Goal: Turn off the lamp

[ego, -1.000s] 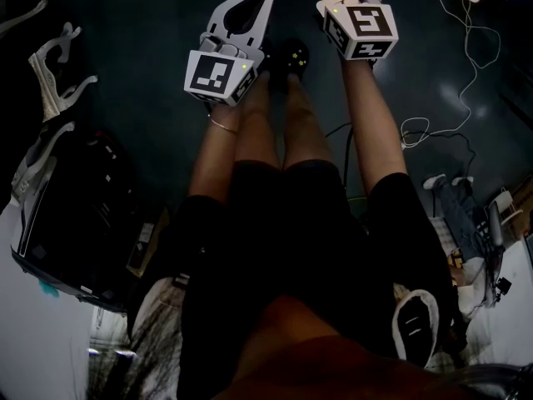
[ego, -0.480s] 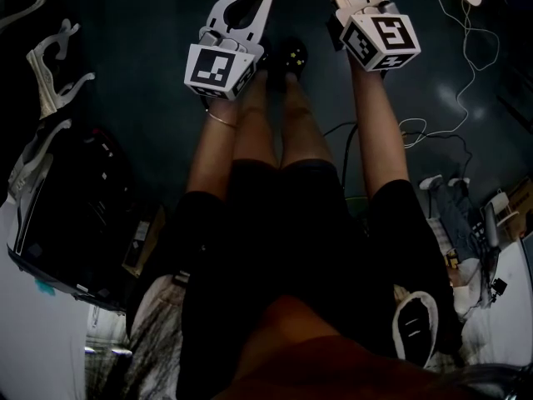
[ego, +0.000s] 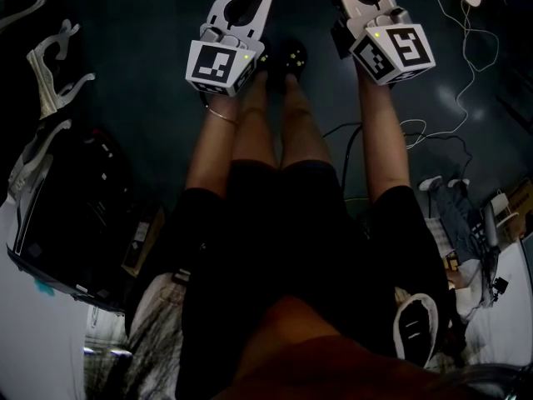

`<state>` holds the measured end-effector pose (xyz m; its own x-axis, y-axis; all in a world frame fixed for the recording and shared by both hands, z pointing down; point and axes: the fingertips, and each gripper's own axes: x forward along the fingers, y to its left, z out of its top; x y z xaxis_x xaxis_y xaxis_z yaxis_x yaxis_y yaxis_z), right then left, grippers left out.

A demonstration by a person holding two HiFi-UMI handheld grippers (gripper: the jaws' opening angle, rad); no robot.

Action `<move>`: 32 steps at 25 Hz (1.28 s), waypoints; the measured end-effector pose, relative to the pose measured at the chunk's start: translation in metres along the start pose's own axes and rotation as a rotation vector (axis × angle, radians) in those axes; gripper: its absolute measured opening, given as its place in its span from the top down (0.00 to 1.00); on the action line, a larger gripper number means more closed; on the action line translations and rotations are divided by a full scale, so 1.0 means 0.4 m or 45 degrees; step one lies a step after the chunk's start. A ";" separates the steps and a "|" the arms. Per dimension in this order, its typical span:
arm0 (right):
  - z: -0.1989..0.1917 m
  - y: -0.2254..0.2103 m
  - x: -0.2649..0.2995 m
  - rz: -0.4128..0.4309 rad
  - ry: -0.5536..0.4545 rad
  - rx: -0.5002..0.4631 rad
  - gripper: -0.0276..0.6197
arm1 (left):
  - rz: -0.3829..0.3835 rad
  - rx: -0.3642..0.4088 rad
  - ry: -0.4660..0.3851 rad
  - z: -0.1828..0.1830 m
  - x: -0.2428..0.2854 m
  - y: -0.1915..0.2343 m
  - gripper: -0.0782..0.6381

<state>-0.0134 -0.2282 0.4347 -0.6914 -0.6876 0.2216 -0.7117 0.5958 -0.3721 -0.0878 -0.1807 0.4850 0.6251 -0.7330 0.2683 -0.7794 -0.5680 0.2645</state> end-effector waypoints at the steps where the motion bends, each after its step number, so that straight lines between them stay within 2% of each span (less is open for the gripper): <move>1: 0.007 0.007 -0.001 0.008 -0.010 0.004 0.94 | -0.009 0.001 0.006 -0.002 0.004 -0.004 0.88; 10: 0.054 0.051 -0.021 0.093 -0.069 0.058 0.94 | -0.049 -0.019 0.039 -0.015 0.028 -0.012 0.88; 17: 0.077 0.089 -0.017 0.162 -0.051 0.001 0.94 | -0.061 -0.020 0.062 -0.013 0.048 0.000 0.88; 21: 0.095 0.106 -0.023 0.227 -0.077 0.078 0.94 | -0.071 0.009 0.075 -0.011 0.061 0.005 0.87; 23: 0.103 0.110 -0.027 0.248 -0.082 0.094 0.94 | -0.078 0.024 0.088 -0.013 0.069 0.008 0.79; 24: 0.105 0.113 -0.029 0.253 -0.079 0.090 0.94 | -0.079 0.027 0.098 -0.014 0.073 0.008 0.78; 27: 0.116 0.124 -0.040 0.289 -0.091 0.112 0.94 | -0.092 0.034 0.126 -0.017 0.083 0.001 0.78; 32: 0.140 0.136 -0.051 0.375 -0.156 0.217 0.93 | -0.174 0.010 0.178 -0.035 0.111 -0.011 0.78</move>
<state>-0.0313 -0.2050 0.3595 -0.8364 -0.5477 -0.0230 -0.4465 0.7050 -0.5510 -0.0561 -0.2055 0.5086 0.7246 -0.5899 0.3563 -0.6866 -0.6621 0.3004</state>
